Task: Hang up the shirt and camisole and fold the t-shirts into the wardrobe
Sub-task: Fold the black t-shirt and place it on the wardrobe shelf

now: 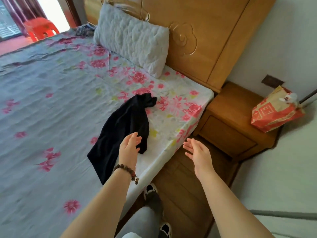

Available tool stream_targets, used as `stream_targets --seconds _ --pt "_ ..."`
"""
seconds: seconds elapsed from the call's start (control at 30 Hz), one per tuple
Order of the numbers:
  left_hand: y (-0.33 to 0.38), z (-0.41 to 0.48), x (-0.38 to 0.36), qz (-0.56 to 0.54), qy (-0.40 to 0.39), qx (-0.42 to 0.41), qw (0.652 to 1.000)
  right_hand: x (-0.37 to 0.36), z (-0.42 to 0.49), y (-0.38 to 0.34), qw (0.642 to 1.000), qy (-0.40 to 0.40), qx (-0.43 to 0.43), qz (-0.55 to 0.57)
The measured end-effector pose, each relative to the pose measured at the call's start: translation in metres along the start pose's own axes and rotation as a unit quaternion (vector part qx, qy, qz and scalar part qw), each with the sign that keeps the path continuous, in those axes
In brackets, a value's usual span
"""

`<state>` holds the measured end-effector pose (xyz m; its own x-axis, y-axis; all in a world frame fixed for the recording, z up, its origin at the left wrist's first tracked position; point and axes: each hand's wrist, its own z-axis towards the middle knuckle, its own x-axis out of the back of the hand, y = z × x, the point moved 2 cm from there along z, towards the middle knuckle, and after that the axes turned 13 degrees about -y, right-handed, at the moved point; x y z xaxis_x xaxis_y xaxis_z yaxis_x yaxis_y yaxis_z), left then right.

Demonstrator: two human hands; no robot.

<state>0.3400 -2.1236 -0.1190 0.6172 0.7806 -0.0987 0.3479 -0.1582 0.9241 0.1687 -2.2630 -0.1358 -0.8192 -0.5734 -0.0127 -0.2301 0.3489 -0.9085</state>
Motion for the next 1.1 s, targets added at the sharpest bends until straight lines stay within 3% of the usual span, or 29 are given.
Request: stream_targets --seconds 0.17,0.4,0.83,1.0,1.1 --pt "0.005 0.052 0.017 -0.019 0.056 -0.002 0.998 -0.035 0.075 -0.014 0.996 -0.083 -0.017 -0.013" --pt "0.022 0.136 0.058 -0.094 0.169 0.000 0.981 -0.107 0.185 -0.058 0.974 -0.192 -0.017 -0.120" --pt "0.034 0.205 0.099 -0.152 0.296 0.031 0.942 -0.207 0.296 -0.086 0.935 -0.295 -0.032 -0.194" --pt "0.024 0.229 0.093 -0.148 0.340 0.048 0.928 -0.220 0.332 -0.077 0.912 -0.342 -0.059 -0.220" --pt "0.012 0.243 0.085 -0.078 0.352 0.065 0.930 -0.222 0.359 -0.071 0.888 -0.372 -0.063 -0.263"
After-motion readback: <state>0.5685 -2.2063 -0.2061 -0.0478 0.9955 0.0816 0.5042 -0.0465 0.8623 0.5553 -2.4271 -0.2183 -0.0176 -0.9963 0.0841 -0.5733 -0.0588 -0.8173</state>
